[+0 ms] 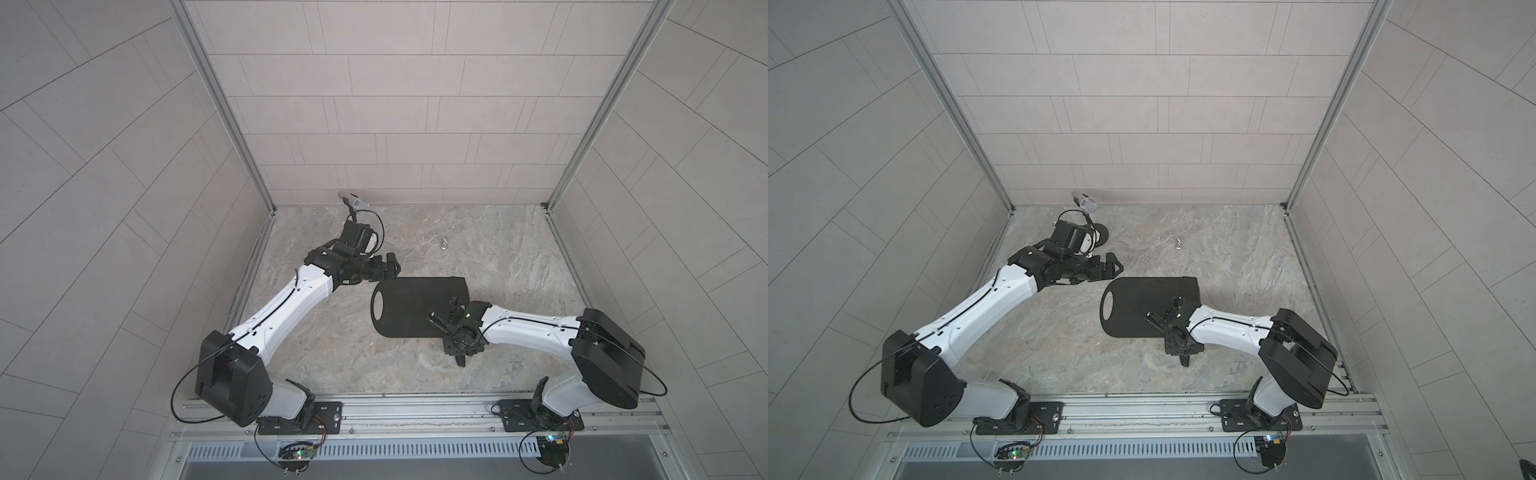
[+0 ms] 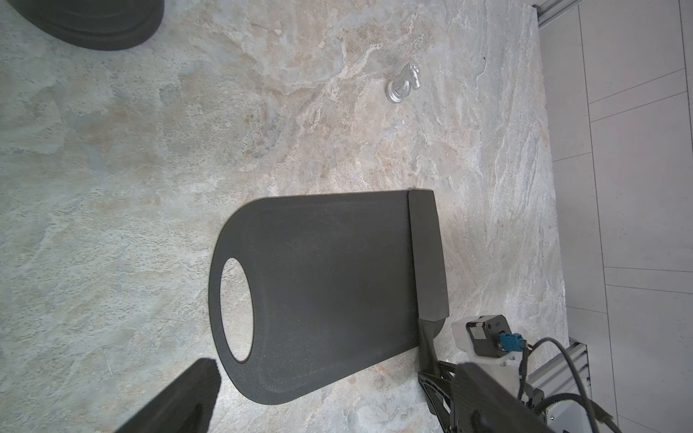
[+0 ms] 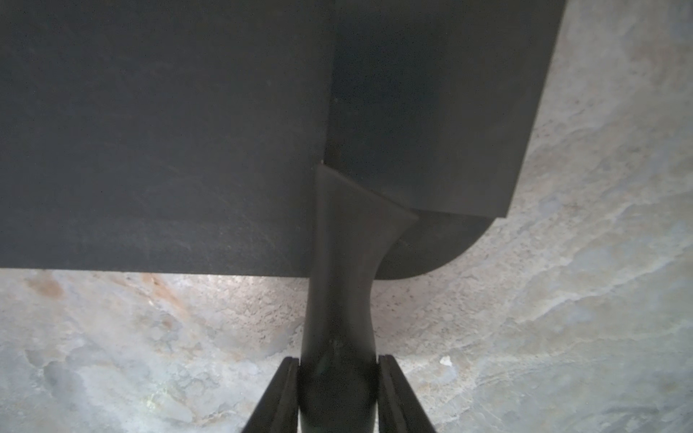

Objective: Align the knife with the edge of the cutting board
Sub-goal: Adjust the knife at the edge of the cutting board.

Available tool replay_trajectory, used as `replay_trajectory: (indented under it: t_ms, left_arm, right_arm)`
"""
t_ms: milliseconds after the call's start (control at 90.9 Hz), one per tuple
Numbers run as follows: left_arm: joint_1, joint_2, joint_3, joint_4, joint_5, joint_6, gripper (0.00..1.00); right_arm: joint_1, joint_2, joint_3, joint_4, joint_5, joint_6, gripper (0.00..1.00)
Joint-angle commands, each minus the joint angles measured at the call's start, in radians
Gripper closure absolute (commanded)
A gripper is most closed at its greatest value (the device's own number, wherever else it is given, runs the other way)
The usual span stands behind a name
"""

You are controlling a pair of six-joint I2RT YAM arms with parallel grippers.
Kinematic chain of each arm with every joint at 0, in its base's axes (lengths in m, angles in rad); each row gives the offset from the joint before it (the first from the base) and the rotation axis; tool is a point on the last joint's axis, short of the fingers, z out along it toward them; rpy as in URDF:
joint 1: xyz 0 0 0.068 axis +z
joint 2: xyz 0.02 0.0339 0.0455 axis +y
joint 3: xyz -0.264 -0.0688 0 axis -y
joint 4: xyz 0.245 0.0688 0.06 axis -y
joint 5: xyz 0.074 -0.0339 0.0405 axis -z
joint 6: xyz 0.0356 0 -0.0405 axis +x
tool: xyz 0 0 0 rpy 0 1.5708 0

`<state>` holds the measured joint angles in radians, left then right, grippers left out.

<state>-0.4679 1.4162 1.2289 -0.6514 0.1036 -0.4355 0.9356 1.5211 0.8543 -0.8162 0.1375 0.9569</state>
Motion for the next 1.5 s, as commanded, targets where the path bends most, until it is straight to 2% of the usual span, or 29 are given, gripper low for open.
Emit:
replay_trajectory:
  t_ms: [0,814,1233,1486]
  left_arm:
    - [-0.005,-0.019,-0.01,0.0,-0.009,0.014,0.0]
    - [-0.006,-0.021,-0.01,0.0,-0.013,0.012,0.0]
    - [-0.005,-0.021,-0.011,0.0,-0.015,0.013,0.0]
    - [-0.005,-0.02,-0.01,0.0,-0.013,0.013,0.0]
  right_arm:
    - [-0.004,-0.027,-0.007,-0.011,0.01,-0.011,0.67]
    - [-0.004,-0.029,-0.021,-0.006,-0.003,-0.02,0.66]
    - [-0.004,-0.03,-0.015,-0.003,-0.005,-0.026,0.56]
    - [-0.003,-0.037,-0.02,0.009,-0.019,-0.026,0.55]
